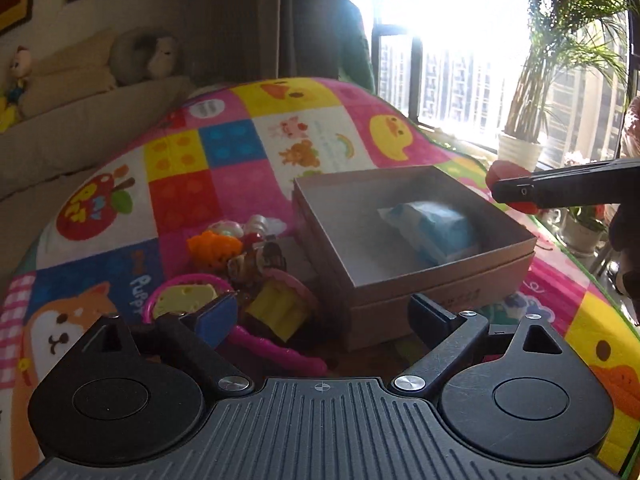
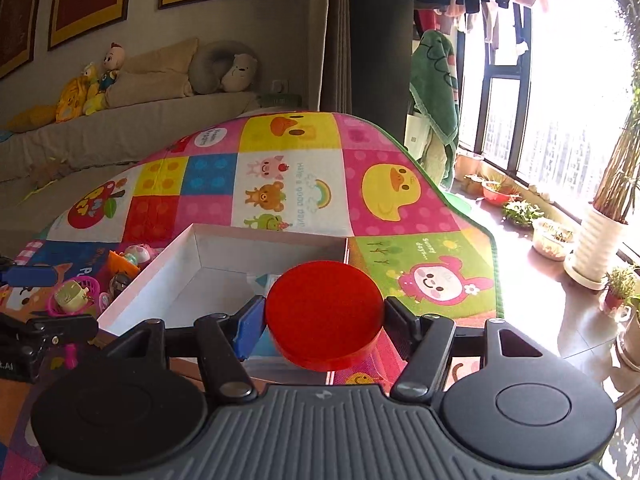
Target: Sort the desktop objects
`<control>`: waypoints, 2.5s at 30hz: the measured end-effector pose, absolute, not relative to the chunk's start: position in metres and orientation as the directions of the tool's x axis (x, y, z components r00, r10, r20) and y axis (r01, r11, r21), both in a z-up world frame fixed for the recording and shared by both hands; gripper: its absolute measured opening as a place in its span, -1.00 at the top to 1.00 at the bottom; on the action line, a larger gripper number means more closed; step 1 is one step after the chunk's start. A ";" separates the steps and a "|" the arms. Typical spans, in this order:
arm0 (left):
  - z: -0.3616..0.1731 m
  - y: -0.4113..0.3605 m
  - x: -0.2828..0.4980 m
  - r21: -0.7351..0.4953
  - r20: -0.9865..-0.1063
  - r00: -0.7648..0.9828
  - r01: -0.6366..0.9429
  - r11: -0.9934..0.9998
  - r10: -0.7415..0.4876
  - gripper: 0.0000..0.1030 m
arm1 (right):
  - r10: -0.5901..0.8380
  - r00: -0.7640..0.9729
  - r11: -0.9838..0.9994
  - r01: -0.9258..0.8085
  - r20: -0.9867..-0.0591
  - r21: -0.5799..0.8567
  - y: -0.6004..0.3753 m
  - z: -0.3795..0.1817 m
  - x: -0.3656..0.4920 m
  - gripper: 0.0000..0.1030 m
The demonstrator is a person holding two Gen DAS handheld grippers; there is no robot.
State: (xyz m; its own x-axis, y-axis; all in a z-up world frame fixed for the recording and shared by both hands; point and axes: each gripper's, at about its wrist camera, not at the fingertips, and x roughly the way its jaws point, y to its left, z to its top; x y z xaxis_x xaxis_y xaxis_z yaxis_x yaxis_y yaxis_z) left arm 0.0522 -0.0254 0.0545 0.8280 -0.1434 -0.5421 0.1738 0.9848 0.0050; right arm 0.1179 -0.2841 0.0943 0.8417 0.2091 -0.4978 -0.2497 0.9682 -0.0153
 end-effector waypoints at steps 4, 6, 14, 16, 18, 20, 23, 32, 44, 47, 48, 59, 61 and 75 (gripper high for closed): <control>0.039 -0.012 0.036 0.005 -0.586 0.803 0.140 0.990 -0.110 -0.89 | 0.273 0.813 0.950 -0.313 -0.514 0.010 -0.254 0.091 0.128 -0.24; 0.032 -0.006 0.033 0.005 -0.600 0.794 0.122 0.993 -0.094 -0.91 | 0.295 0.803 0.939 -0.345 -0.518 -0.001 -0.237 0.088 0.134 -0.24; 0.020 0.034 0.027 0.032 -0.599 0.798 -0.053 0.998 0.062 -0.95 | 0.316 0.797 0.895 -0.431 -0.514 -0.118 -0.188 0.083 0.113 -0.38; 0.014 0.045 0.028 0.012 -0.615 0.785 -0.086 0.996 0.075 -0.95 | 0.350 0.791 0.855 -0.488 -0.501 -0.175 -0.169 0.083 0.098 -0.38; 0.009 0.051 0.027 -0.014 -0.631 0.772 -0.099 0.995 0.068 -0.95 | 0.379 0.775 0.812 -0.541 -0.506 -0.219 -0.148 0.081 0.089 -0.35; 0.009 0.056 0.026 -0.049 -0.631 0.775 -0.096 0.994 0.044 -0.95 | 0.409 0.741 0.777 -0.589 -0.533 -0.224 -0.129 0.078 0.088 -0.20; 0.007 0.057 0.023 -0.065 -0.618 0.785 -0.090 0.994 0.031 -0.96 | 0.408 0.717 0.749 -0.617 -0.565 -0.243 -0.097 0.069 0.097 -0.17; 0.006 0.066 0.024 -0.142 -0.615 0.788 -0.094 0.985 -0.013 -0.99 | 0.365 0.662 0.737 -0.635 -0.655 -0.231 -0.056 0.042 0.111 0.18; 0.005 0.060 0.026 -0.106 -0.625 0.781 -0.093 0.990 0.007 -0.99 | 0.348 0.684 0.816 -0.558 -0.642 -0.152 -0.166 0.065 0.047 0.18; 0.006 0.056 0.027 -0.074 -0.629 0.777 -0.088 0.993 0.022 -0.99 | 0.222 0.749 0.857 -0.455 -0.624 -0.242 -0.198 0.060 0.039 0.18; 0.006 0.054 0.027 -0.064 -0.631 0.776 -0.088 0.994 0.028 -0.99 | 0.193 0.761 0.864 -0.431 -0.619 -0.261 -0.204 0.058 0.039 0.18; 0.019 0.046 0.031 0.000 -0.624 0.778 -0.099 0.995 0.078 -1.00 | 0.019 0.864 0.803 -0.313 -0.503 -0.507 -0.203 0.017 0.042 0.10; 0.025 0.046 0.031 0.009 -0.603 0.792 -0.111 0.994 0.094 -1.00 | 0.113 0.831 0.834 -0.378 -0.545 -0.403 -0.202 0.028 0.039 -0.02; 0.007 0.056 0.018 -0.066 -0.615 0.788 -0.083 0.994 0.025 -1.00 | 0.558 0.510 0.681 -0.732 -0.654 0.010 -0.091 0.092 0.107 -0.03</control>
